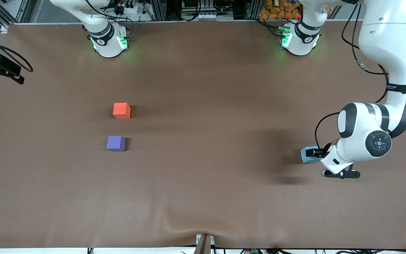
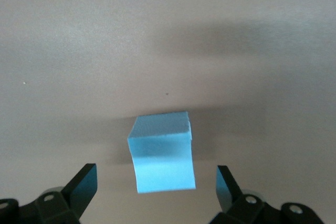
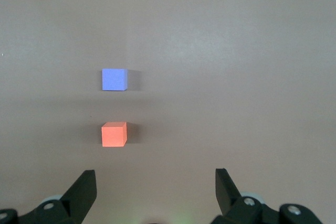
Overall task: Place blue block between orange and purple blocks
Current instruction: 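Lower the left gripper and close it on the light blue block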
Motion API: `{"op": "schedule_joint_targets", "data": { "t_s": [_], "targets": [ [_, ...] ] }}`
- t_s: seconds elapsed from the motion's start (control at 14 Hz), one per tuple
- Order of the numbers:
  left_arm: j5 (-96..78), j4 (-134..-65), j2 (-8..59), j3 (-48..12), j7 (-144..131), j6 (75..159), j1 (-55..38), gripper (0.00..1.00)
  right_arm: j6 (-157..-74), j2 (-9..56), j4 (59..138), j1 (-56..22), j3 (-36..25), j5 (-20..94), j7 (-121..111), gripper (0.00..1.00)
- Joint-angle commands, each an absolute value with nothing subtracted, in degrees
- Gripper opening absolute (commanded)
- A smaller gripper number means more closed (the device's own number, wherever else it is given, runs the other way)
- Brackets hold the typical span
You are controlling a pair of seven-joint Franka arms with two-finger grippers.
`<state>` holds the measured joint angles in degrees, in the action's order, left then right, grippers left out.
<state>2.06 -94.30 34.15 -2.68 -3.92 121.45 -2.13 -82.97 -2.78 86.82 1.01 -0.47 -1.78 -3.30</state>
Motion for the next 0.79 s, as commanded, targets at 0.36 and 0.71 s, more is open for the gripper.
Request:
{"op": "schedule_joint_targets", "data": {
  "t_s": [0.36, 0.71],
  "targets": [
    [3.25, -95.80, 39.11, -3.08, -7.29, 125.15, -2.11, 1.00, -82.88, -2.90, 86.92, -0.09, -1.67, -2.02, -3.25, 1.00],
    [3.34, -95.71, 39.73, -2.99, -6.68, 126.21, -2.11, 0.31, -82.79, -2.81, 86.92, -0.09, -1.85, -2.02, -3.34, 1.00]
  ]
}}
